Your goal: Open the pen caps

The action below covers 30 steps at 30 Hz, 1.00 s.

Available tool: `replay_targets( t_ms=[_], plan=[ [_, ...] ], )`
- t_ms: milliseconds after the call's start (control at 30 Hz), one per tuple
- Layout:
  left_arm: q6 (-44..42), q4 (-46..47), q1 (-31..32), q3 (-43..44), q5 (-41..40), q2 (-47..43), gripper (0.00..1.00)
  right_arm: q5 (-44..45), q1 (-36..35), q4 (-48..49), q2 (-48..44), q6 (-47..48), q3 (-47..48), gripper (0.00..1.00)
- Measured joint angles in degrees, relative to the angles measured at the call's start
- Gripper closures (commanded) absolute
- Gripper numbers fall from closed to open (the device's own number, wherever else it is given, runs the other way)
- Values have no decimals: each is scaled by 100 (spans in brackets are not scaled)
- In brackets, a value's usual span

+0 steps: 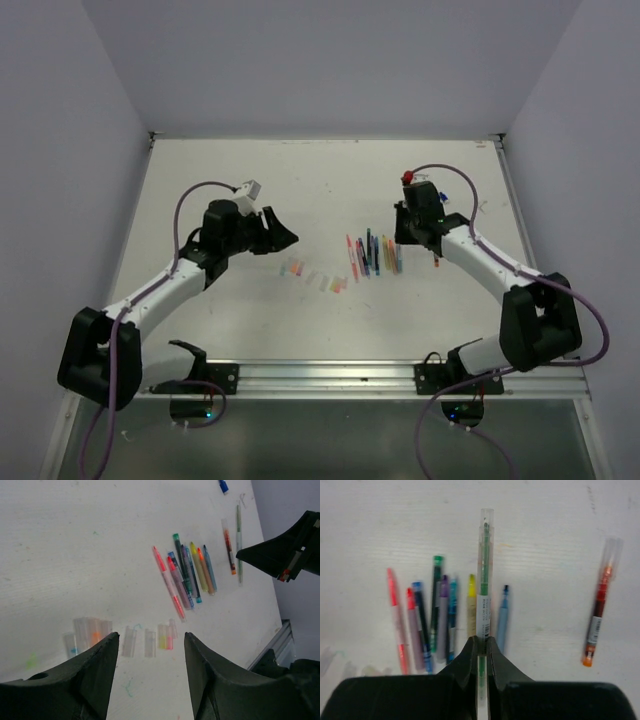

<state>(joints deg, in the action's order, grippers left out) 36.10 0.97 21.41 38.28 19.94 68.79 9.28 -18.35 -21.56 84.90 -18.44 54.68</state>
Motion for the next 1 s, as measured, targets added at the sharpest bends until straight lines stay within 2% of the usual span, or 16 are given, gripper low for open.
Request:
replay_targets(
  t_ms=[167,367,700,1000],
  plan=[
    [529,745,0,76,691,533,42,-745,-809,269,-581,107,-81,100],
    [1043,1325,90,125,986,1047,42,-1491,-1473,570,-634,160,-437,100],
    [1488,1764,503,448,911,1626,42,-2205,-1873,1093,-535,138,-544,100],
    [1799,1934,678,584,815,2048,43,-2402,-1987,1322,-459,105,-553,100]
  ],
)
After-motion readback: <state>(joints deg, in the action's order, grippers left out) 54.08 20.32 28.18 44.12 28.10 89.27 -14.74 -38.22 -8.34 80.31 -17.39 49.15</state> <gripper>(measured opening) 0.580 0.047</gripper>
